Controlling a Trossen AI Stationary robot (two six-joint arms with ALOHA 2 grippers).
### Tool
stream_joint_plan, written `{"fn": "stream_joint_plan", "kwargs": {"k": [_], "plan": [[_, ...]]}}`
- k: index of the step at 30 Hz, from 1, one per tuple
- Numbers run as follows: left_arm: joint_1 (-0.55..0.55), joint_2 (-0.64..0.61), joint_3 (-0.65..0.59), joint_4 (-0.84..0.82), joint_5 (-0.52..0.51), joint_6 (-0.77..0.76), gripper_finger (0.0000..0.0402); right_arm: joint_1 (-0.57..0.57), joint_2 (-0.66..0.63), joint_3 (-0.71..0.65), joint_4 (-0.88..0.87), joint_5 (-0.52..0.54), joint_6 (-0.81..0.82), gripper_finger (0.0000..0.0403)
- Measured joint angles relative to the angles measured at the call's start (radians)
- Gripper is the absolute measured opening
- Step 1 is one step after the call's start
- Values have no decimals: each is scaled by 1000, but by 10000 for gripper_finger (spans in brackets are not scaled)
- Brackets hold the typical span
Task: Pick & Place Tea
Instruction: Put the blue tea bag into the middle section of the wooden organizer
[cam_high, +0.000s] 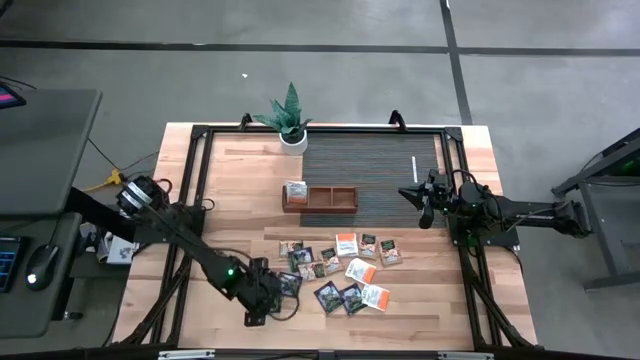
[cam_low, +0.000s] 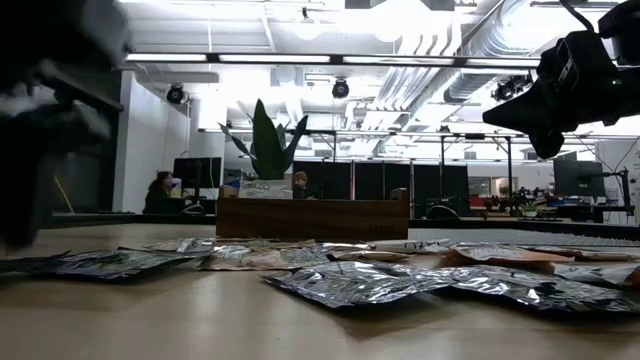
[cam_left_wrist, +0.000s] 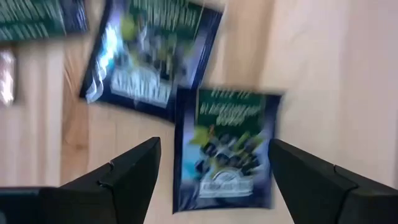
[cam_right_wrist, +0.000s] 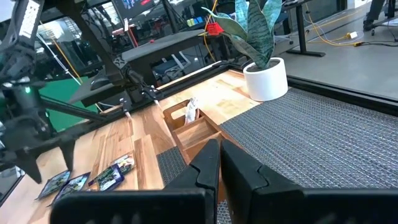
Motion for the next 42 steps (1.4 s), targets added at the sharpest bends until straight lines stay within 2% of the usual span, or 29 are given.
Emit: {"fn": "stream_joint_plan", "kwargs": {"k": [18,23,37,39,42], "plan": [[-4,144,7,8,-102,-8,286,0,0,0,0,0,0,12],[-4,150,6,36,-144,-16,233,0,0,0,0,0,0,12],[-8,152,5,14,-142,-143,27,0,0,0,0,0,0,12],[-14,152,5,12,-137,-150,10,0,0,0,0,0,0,12],[-14,151,5,11,-134,-165,11,0,0,0,0,0,0,12]]}}
